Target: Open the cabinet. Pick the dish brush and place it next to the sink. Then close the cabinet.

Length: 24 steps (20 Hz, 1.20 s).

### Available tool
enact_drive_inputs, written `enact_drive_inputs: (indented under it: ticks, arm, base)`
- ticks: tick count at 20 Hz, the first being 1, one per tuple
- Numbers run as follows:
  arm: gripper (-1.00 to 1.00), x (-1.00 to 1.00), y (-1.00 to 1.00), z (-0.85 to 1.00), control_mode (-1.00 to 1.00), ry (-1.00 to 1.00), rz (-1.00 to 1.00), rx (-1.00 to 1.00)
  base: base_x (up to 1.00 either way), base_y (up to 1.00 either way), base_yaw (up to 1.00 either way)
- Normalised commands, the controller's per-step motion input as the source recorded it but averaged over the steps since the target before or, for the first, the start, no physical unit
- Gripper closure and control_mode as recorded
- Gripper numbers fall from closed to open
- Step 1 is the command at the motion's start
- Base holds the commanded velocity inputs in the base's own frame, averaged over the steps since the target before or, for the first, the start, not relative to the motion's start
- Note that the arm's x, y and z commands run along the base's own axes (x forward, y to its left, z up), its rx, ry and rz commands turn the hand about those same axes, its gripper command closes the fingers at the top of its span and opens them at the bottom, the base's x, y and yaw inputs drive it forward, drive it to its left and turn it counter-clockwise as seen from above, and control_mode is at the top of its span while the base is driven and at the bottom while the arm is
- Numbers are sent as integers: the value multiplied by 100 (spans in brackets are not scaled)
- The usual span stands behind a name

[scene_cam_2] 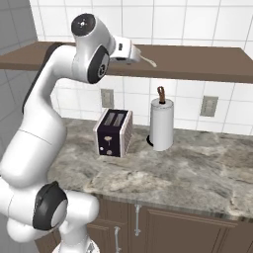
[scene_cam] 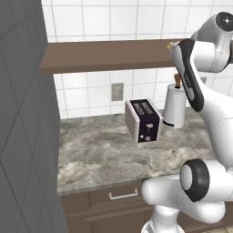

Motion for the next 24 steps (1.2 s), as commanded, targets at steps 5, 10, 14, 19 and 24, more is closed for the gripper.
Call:
enact_drive_inputs:
  ticks: [5, 10, 14, 19, 24]
  arm:
    - [-100, 35, -11, 0, -100, -1, 4, 0]
    - [-100, 19, -7, 0, -100, 1, 5, 0]
    - [-100, 2, -5, 4, -100, 0, 5, 0]
    - [-100, 5, -5, 18, -100, 0, 6, -2]
    - [-100, 19, -19, 5, -100, 0, 3, -3]
  base:
    - [0, 0, 0]
    - [0, 0, 0]
    - [0, 0, 0]
    - [0, 0, 0]
    - [0, 0, 0]
